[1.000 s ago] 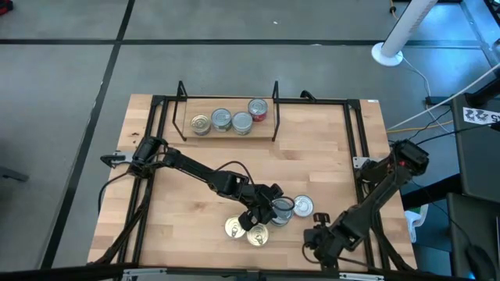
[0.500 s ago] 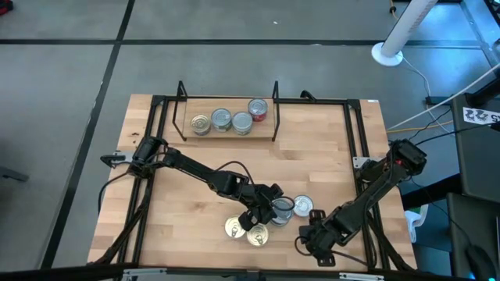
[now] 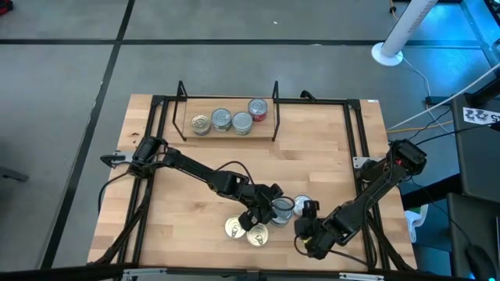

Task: Stack canned seafood by type on shelf
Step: Stack the green white tuna can on top of the other green white tuna can on the shelf

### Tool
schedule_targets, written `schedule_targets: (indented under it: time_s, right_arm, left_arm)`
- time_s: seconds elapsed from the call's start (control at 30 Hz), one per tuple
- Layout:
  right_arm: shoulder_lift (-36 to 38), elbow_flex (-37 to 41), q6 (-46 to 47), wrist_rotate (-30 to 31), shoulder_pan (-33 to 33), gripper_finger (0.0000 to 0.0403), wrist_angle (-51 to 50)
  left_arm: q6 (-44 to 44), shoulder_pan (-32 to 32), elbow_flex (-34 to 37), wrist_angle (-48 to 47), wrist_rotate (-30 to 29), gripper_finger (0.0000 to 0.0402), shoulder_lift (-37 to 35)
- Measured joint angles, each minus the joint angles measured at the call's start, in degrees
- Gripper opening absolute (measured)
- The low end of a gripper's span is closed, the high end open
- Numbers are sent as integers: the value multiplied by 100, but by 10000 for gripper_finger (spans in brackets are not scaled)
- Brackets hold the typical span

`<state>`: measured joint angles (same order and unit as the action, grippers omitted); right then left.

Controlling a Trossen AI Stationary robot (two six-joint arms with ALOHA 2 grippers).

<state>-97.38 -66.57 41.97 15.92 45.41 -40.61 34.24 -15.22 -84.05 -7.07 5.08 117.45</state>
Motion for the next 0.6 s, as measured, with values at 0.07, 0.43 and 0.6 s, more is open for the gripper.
schedule_targets:
  time_s: [0.07, 0.43, 0.6]
  right_arm:
    - [0, 0, -1, 425, 0, 313, -1]
    - [-191, 0, -304, 1336, 0, 300, 210]
    - [-515, -23, -668, 1611, 97, 300, 412]
  left_arm:
    - [-1, 0, 0, 0, -1, 0, 0]
    - [-1, 0, 0, 5, -1, 0, 0]
    - [-113, 0, 0, 28, 2, 0, 0]
